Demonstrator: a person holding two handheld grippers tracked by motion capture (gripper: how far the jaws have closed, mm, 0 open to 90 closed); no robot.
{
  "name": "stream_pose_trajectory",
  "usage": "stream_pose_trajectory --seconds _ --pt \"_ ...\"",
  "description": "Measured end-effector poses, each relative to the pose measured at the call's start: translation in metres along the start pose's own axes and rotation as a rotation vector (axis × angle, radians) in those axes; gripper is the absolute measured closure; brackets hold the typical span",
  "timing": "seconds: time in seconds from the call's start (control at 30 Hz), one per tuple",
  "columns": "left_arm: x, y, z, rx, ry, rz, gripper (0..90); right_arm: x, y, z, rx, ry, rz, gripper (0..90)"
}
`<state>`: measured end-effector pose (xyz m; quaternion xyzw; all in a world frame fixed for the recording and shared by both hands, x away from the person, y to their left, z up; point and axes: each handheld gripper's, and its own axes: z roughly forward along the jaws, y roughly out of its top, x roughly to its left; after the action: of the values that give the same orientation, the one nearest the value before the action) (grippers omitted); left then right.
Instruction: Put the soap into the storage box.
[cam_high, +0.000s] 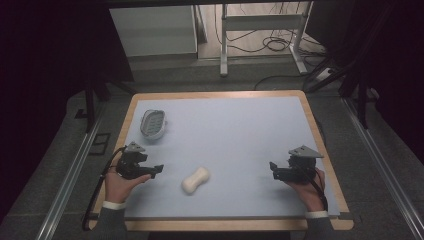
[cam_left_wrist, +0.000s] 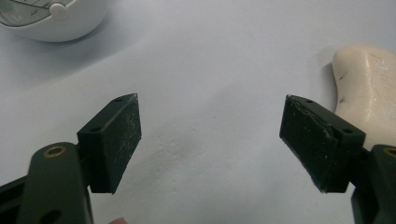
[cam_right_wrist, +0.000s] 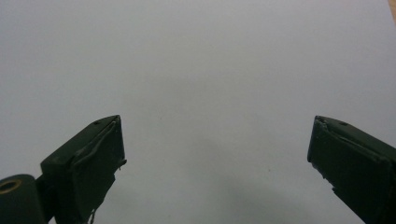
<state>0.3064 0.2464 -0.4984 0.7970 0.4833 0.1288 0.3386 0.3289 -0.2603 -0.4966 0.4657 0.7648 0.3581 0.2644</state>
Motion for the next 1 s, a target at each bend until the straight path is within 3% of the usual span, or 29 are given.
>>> stream_pose_trajectory --seconds 0.23,0.43,0.6,0.77,1.0 --pt "-0.001 0.000 -0.001 -0.007 -0.010 0.003 22.0 0.001 -0.001 -0.001 0.008 0.006 -0.011 5.0" --pt "-0.001 0.000 -0.007 -0.020 -0.001 -0.005 22.7 -0.004 0.000 -0.013 -0.017 -0.008 0.014 5.5" --pt "-0.002 0.000 -0.007 -0.011 -0.004 -0.006 23.6 -0.008 -0.001 -0.013 -0.014 0.005 0.025 6.2" --pt "-0.004 0.004 -0.008 0.005 -0.005 0.013 23.9 -0.011 -0.003 -0.012 -0.007 0.006 0.038 6.2" --pt "-0.010 0.016 -0.022 0.011 0.029 0.043 23.2 -0.017 -0.005 -0.018 -0.022 0.004 0.044 6.2"
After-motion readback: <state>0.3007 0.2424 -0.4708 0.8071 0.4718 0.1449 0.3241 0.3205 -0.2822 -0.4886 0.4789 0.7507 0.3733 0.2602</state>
